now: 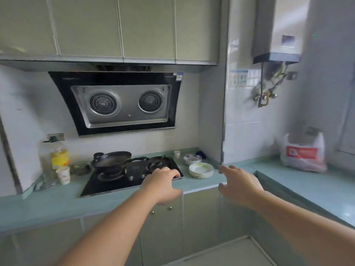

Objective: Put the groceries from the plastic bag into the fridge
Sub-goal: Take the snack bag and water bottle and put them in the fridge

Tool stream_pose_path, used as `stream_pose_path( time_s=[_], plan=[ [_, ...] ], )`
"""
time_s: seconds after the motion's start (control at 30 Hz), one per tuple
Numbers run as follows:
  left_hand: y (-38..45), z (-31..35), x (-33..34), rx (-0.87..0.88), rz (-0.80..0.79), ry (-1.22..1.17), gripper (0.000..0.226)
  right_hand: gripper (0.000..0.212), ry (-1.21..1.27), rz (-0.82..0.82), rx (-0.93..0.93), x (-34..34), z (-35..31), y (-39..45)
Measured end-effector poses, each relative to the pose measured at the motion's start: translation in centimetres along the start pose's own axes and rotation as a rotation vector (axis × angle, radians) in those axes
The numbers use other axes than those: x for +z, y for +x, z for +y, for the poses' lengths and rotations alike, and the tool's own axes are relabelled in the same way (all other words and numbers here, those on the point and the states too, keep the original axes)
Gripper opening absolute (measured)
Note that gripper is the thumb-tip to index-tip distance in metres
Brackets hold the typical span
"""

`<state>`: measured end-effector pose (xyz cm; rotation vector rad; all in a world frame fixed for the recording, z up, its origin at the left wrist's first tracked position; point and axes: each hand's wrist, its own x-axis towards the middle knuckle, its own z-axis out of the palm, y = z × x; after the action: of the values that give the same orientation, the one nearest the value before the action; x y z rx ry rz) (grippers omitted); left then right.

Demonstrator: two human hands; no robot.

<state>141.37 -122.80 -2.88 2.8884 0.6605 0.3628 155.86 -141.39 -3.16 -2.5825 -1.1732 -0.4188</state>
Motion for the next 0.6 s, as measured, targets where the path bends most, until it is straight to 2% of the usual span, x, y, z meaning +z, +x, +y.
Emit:
stream_pose_path(
  time_s=[0.2,0.33,0.6],
  plan=[
    [2.3,8.1,4.0,0.224,-0.099,-0.088,0.046,0.031,-0.101,0.004,0.285,-2.8,6.9,-7.4],
    [2.5,14.2,4.9,0.351,-0.135,-0.113,0.050,0.044,-0.093,0.045,0.443,-5.5,10.8,-11.5],
    [2.8,23.5,6.3,0.389,-0.208,-0.114,0.054,0.052,-0.120,0.076,0.566,-9.0,17.6,-17.5]
  ],
)
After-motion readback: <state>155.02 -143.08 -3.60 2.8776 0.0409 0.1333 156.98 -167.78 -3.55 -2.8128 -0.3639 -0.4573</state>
